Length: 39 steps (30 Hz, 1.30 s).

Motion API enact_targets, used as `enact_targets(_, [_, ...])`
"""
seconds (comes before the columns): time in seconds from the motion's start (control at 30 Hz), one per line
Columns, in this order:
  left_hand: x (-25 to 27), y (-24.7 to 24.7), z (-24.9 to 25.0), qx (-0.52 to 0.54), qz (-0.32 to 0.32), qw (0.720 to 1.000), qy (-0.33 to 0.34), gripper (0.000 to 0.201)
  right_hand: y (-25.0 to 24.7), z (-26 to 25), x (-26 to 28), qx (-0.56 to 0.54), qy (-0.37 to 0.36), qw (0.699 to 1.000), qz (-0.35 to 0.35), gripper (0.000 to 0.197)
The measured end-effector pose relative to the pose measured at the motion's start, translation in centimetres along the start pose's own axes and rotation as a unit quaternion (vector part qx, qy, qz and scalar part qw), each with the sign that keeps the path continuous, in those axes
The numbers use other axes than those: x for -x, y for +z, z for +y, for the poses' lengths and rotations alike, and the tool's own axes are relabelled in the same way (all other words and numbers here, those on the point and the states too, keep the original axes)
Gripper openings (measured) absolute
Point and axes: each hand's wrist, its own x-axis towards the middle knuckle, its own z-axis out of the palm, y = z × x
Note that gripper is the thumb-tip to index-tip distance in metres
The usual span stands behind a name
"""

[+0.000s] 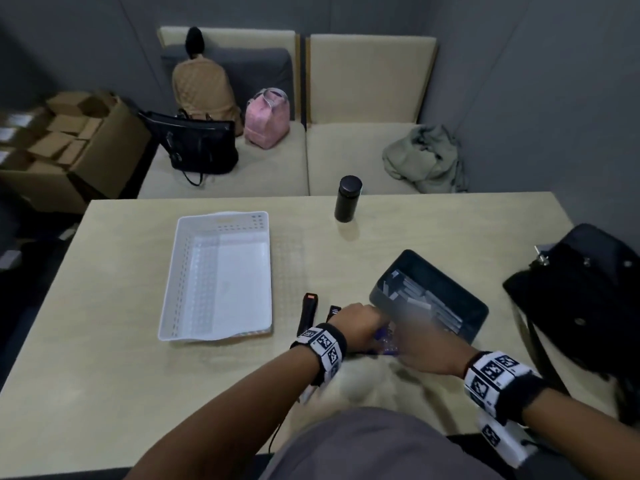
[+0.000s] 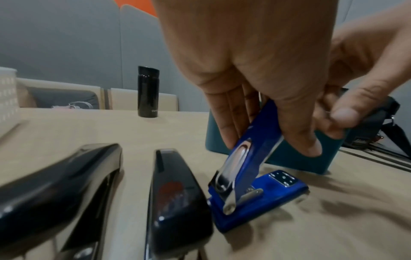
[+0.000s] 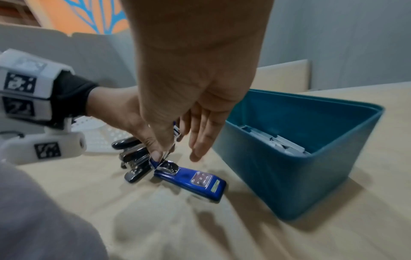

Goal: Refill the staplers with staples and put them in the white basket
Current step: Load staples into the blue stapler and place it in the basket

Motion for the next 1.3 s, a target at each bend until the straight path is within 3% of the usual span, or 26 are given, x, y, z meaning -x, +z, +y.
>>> enact_targets(0.13, [-0.1, -0.1, 0.9, 0.017, -0.001, 1.0, -0.018, 0.043, 0.2, 0.6, -0.2, 0.001, -0.034, 0.998, 0.057, 0.029])
enact_targets(0.37, [1.8, 1.3, 2.9, 0.039, 0.042, 0.993, -0.108, 0.031, 1.0, 0.8, -1.3, 0.074, -0.131, 0.987, 0.054, 0.024])
enact_targets(0.53, [5.8, 2.6, 2.7, 0.123, 0.125, 0.958, -0.227, 0.016, 2.7, 4.1, -0.4, 0.16, -0.122, 0.979, 0.022, 0.032])
enact_targets(0.6, [7.6, 3.1, 2.3, 0.13, 0.127, 0.948, -0.262, 0.015, 3.0, 4.6, -0.1, 0.186, -0.129, 0.974, 0.014, 0.028])
enact_targets(0.73, [8.6, 5.2, 4.5, 0.044, 0.106, 0.947, -0.302, 0.009, 3.0, 4.1, 0.4, 0.242, -0.143, 0.96, -0.005, 0.02])
enact_targets(0.83, [8.1, 6.2, 5.5, -0.064, 0.083, 0.94, -0.323, 0.029, 2.9, 4.2, 0.5, 0.251, -0.14, 0.958, -0.016, 0.02])
enact_targets(0.9, [7.1, 6.5, 5.3, -0.141, 0.032, 0.938, -0.315, 0.041, 2.7, 4.4, 0.4, 0.244, -0.148, 0.958, -0.01, 0.02])
enact_targets(0.97, [5.9, 7.0, 5.7, -0.151, 0.002, 0.942, -0.298, 0.036, 2.9, 4.7, 0.4, 0.237, -0.15, 0.96, -0.007, 0.02])
enact_targets(1.1, [3.4, 7.5, 6.9, -0.142, 0.016, 0.954, -0.264, 0.029, 3.1, 5.2, 0.4, 0.215, -0.152, 0.965, 0.005, 0.021])
enact_targets(1.17, [2.2, 7.7, 6.9, -0.172, 0.054, 0.958, -0.223, 0.027, 2.5, 5.8, 0.4, 0.16, -0.161, 0.974, 0.017, 0.025])
enact_targets(1.3, [1.2, 8.0, 6.3, -0.151, 0.06, 0.975, -0.154, 0.017, 0.0, 8.2, -0.1, 0.033, -0.186, 0.975, 0.115, 0.027])
